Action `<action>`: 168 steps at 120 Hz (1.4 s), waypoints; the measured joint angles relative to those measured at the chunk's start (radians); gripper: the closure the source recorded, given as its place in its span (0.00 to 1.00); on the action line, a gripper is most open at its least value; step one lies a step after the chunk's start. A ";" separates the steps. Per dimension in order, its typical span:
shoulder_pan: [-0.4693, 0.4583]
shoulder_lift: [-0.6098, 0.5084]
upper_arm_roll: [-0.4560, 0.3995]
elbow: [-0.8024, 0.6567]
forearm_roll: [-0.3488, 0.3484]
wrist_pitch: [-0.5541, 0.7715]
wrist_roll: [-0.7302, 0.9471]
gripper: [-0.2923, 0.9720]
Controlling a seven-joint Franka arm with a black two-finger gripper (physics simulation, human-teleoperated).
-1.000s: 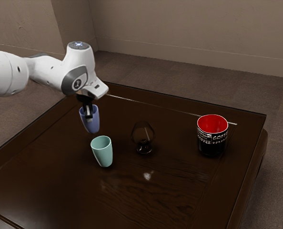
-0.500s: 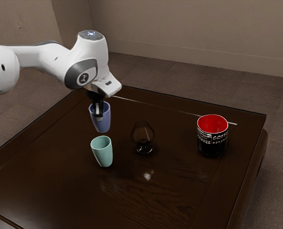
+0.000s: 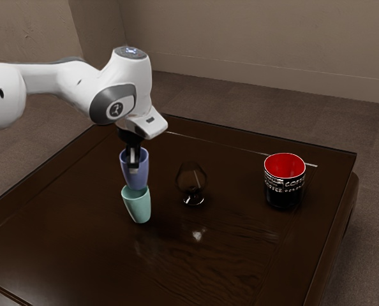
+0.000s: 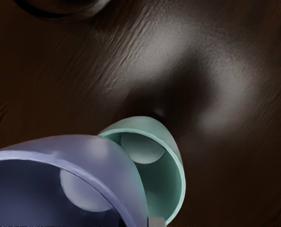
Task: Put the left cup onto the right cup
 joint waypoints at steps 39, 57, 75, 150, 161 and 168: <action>-0.009 -0.018 -0.022 -0.025 0.001 -0.046 -0.033 0.85; -0.008 -0.035 -0.028 -0.046 0.001 -0.070 -0.053 0.85; -0.007 -0.017 -0.031 -0.057 0.001 -0.081 -0.070 0.85; 0.002 -0.049 0.013 0.271 -0.006 -0.248 -0.047 0.32; 0.122 -0.084 0.016 0.279 -0.015 -0.278 -0.026 0.29; 0.190 -0.088 0.016 0.273 -0.021 -0.292 -0.015 0.27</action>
